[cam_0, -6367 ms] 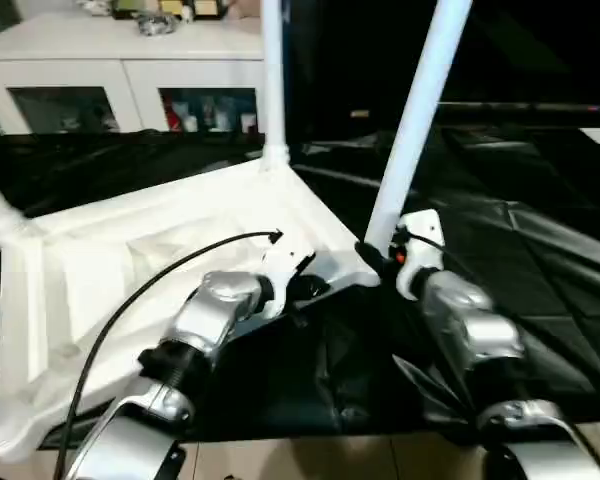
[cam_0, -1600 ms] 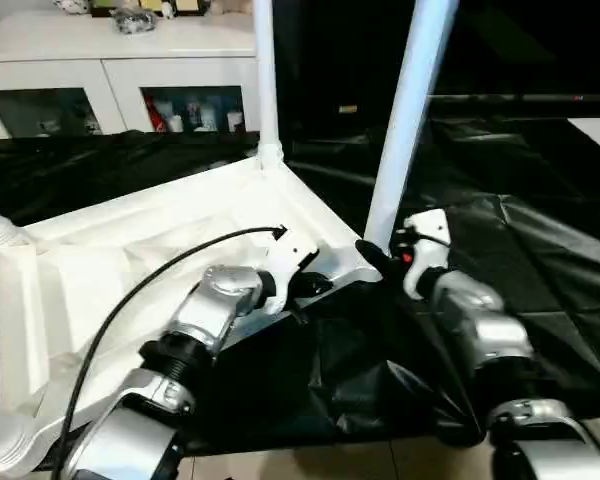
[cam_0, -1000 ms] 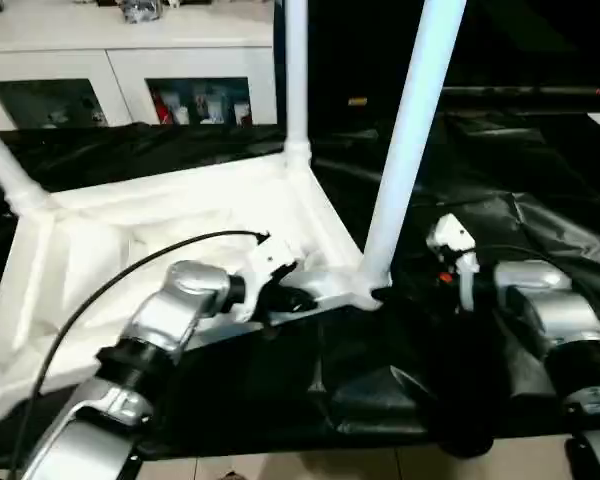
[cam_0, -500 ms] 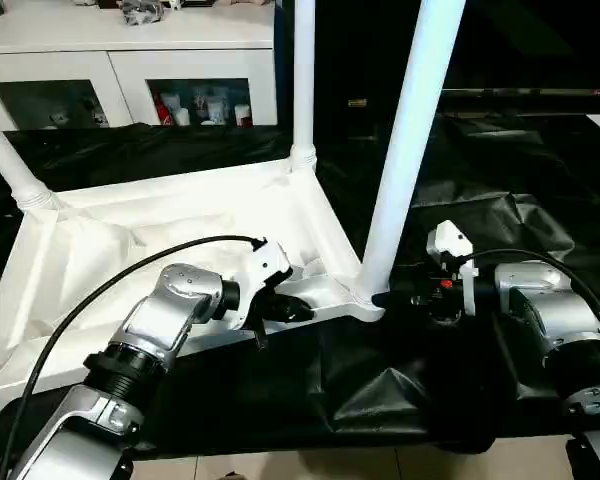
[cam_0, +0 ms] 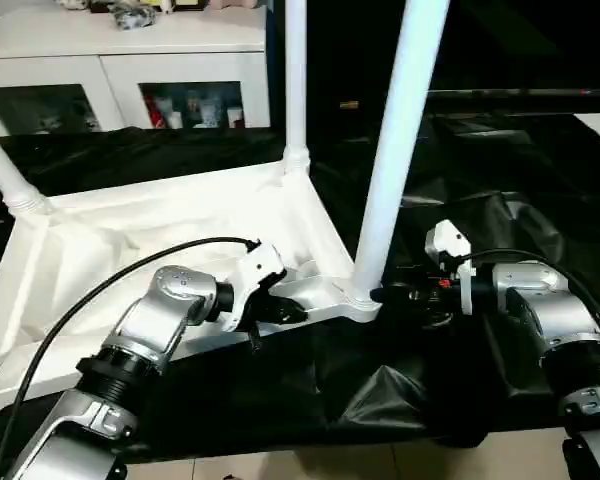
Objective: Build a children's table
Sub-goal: Rotate leg to tighten
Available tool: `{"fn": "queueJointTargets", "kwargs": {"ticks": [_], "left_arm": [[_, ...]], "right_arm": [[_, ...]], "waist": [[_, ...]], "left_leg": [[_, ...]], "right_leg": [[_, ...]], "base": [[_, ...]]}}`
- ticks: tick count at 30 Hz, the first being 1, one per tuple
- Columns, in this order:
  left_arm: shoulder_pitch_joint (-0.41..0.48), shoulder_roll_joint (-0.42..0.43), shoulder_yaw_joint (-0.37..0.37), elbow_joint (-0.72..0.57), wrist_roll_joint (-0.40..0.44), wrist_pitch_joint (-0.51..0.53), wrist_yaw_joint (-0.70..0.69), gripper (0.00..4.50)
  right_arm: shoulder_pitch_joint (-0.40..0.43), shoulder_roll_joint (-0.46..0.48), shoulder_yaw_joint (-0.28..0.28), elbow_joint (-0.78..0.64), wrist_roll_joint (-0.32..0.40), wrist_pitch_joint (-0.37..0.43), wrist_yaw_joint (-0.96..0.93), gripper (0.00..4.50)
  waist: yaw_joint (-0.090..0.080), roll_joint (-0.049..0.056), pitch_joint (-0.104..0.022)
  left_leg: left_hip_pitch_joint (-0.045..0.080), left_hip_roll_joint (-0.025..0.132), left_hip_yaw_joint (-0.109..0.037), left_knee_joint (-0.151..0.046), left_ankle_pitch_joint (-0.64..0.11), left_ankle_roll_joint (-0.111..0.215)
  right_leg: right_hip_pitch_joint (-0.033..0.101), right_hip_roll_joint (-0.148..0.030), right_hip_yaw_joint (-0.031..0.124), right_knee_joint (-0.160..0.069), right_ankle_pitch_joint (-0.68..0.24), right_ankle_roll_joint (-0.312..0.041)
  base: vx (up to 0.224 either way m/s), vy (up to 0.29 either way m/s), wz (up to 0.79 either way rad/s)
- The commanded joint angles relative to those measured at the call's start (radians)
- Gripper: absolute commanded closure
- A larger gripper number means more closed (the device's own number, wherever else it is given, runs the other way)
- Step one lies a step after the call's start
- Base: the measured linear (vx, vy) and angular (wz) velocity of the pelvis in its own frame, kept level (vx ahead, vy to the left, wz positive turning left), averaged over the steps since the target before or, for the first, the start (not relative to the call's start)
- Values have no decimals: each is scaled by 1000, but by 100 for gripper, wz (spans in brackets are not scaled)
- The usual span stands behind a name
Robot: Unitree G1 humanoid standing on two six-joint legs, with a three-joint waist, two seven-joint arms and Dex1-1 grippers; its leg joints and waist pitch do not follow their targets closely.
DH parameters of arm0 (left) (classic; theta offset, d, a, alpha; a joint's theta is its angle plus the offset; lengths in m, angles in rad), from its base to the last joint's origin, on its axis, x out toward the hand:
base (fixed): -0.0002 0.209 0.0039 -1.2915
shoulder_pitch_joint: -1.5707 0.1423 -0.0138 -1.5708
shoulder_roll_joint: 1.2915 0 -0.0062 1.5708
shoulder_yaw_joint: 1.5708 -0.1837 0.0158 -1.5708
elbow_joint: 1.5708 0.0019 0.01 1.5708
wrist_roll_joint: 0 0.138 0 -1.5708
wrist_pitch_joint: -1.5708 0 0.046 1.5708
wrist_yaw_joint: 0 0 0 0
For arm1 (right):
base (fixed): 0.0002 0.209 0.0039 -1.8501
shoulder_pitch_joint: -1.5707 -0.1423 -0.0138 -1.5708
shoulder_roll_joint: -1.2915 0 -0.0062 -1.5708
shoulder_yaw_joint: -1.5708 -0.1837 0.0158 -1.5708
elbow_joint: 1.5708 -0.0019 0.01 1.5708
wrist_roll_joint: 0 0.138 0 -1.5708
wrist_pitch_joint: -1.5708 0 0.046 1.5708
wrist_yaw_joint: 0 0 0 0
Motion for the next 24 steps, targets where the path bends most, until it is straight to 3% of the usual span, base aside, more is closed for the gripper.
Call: {"fn": "queueJointTargets", "kwargs": {"ticks": [1, 3, 7, 14, 15, 17, 19, 24], "left_arm": [[23, -11, -38, 4, 8, 19, -6, 450], [23, -11, -38, 2, 8, 21, -5, 450], [29, -11, -39, -8, 7, 27, -4, 450], [41, -7, -37, -21, 5, 34, -1, 450], [41, -7, -37, -21, 5, 34, -1, 450], [43, -6, -36, -22, 5, 35, 0, 450], [43, -6, -35, -23, 4, 36, 1, 450], [43, -7, -34, -22, 6, 37, 3, 450]], "right_arm": [[-13, 19, 31, -1, -5, -18, 3, 205], [-11, 19, 38, 2, -24, -52, -12, 179], [-12, 25, 40, -2, -26, -55, -10, 179], [-22, 38, 39, 6, -18, -48, -2, 179], [-22, 38, 39, 6, -17, -48, -1, 206], [-25, 40, 38, 10, -12, -45, 2, 206], [-24, 41, 39, 10, -9, -42, 5, 237], [-17, 42, 41, 4, -9, -41, 10, 245]], "waist": [[9, -10, -59], [10, -10, -61], [13, -11, -62], [16, -14, -60], [16, -14, -59], [17, -14, -60], [17, -14, -60], [16, -13, -60]], "left_leg": [[9, 58, -21, -67, -211, 69], [9, 57, -21, -66, -199, 69], [8, 58, -20, -64, -178, 82], [9, 58, -19, -66, -190, 78], [9, 58, -20, -66, -191, 77], [9, 58, -20, -66, -187, 76], [9, 58, -20, -66, -184, 77], [9, 58, -20, -66, -187, 77]], "right_leg": [[50, -71, 51, -74, -281, -216], [50, -71, 51, -72, -256, -223], [51, -70, 51, -66, -214, -237], [49, -71, 51, -70, -255, -223], [49, -71, 52, -70, -257, -222], [50, -71, 52, -69, -253, -221], [50, -71, 52, -68, -249, -221], [49, -70, 51, -69, -244, -223]], "base": [[0, 0, 0], [0, 0, 0], [0, 0, 0], [0, 0, 0], [0, 0, 0], [0, 0, 0], [0, 0, 0], [0, 0, 0]]}}
